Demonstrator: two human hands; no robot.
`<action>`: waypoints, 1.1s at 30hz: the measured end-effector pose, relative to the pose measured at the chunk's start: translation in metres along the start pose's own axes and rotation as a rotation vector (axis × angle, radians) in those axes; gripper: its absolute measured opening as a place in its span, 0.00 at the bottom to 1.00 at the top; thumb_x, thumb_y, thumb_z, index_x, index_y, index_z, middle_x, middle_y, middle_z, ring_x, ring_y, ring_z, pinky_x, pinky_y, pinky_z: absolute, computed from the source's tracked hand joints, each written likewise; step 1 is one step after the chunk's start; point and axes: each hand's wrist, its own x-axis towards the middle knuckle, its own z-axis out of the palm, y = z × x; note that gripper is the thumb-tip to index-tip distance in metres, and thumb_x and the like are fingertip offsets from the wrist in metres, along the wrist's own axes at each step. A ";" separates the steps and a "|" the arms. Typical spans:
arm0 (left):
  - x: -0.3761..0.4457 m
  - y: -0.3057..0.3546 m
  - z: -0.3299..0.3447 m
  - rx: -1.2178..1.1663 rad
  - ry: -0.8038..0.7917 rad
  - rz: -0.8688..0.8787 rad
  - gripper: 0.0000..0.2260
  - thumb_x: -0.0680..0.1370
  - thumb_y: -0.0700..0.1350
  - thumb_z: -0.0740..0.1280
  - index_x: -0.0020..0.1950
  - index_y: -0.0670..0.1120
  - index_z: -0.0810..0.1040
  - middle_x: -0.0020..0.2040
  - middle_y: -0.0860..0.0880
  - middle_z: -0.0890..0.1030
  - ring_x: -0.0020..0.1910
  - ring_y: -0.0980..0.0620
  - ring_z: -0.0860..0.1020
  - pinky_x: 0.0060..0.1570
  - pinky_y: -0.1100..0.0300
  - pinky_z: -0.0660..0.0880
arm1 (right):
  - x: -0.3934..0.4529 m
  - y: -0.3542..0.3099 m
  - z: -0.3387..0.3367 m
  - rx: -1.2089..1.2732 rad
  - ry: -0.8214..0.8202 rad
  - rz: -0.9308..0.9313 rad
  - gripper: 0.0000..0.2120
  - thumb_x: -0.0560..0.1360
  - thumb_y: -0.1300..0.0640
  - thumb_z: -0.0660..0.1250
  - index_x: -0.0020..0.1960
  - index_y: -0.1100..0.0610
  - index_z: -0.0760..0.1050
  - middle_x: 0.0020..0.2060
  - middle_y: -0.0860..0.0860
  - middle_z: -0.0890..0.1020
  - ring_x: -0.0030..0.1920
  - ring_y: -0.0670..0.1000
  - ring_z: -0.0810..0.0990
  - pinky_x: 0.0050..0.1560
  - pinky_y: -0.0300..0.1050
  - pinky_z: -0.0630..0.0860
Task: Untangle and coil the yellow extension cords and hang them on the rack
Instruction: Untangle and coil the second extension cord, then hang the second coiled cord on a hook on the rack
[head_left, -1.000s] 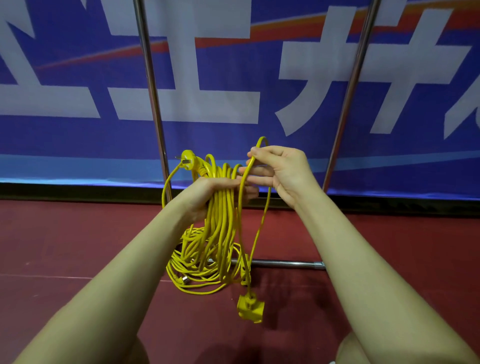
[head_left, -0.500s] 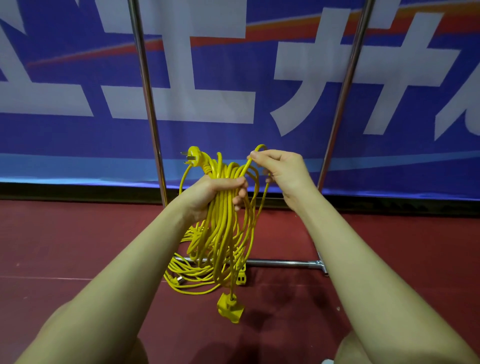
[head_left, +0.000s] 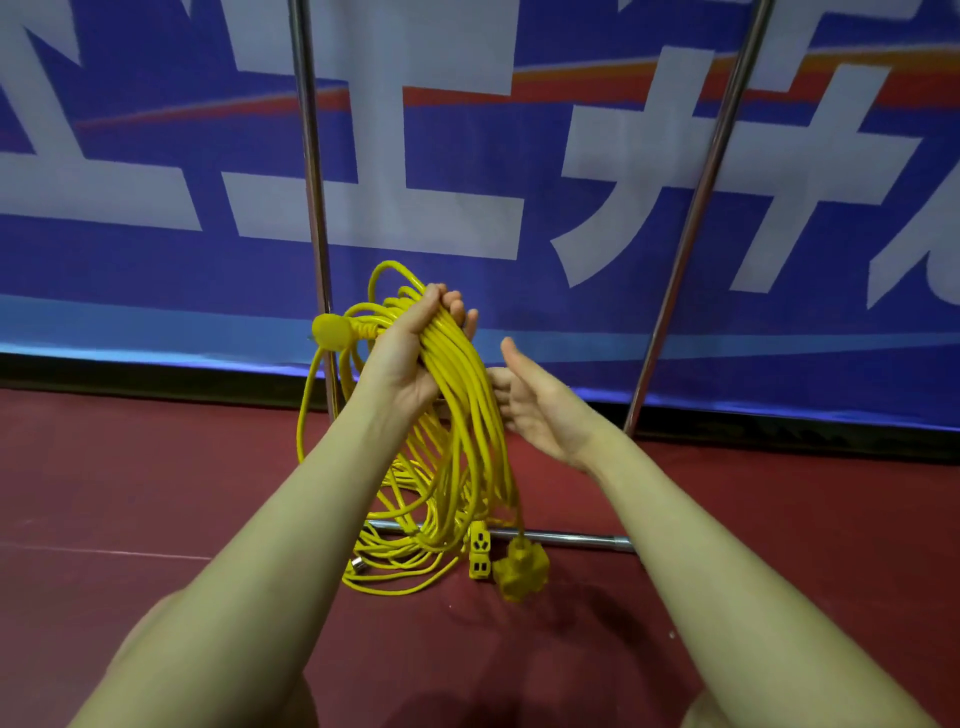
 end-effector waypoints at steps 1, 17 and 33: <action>0.000 0.002 0.001 -0.021 0.010 0.007 0.15 0.81 0.39 0.59 0.35 0.40 0.77 0.29 0.47 0.79 0.27 0.55 0.80 0.36 0.58 0.80 | 0.000 -0.001 0.000 0.014 -0.020 0.010 0.31 0.78 0.38 0.43 0.56 0.57 0.76 0.50 0.56 0.80 0.54 0.54 0.77 0.56 0.45 0.72; -0.002 0.008 0.005 -0.102 0.113 0.029 0.11 0.81 0.40 0.60 0.39 0.41 0.73 0.27 0.47 0.79 0.25 0.56 0.79 0.36 0.58 0.80 | 0.004 0.006 0.002 0.032 -0.219 -0.056 0.20 0.57 0.57 0.79 0.44 0.61 0.74 0.32 0.54 0.81 0.33 0.52 0.80 0.38 0.44 0.79; -0.015 0.011 -0.004 0.354 0.082 -0.093 0.15 0.78 0.56 0.62 0.49 0.44 0.77 0.46 0.46 0.82 0.49 0.50 0.80 0.56 0.54 0.74 | -0.012 -0.010 0.001 0.121 -0.065 -0.105 0.05 0.69 0.62 0.64 0.43 0.61 0.69 0.26 0.50 0.72 0.24 0.47 0.71 0.29 0.40 0.72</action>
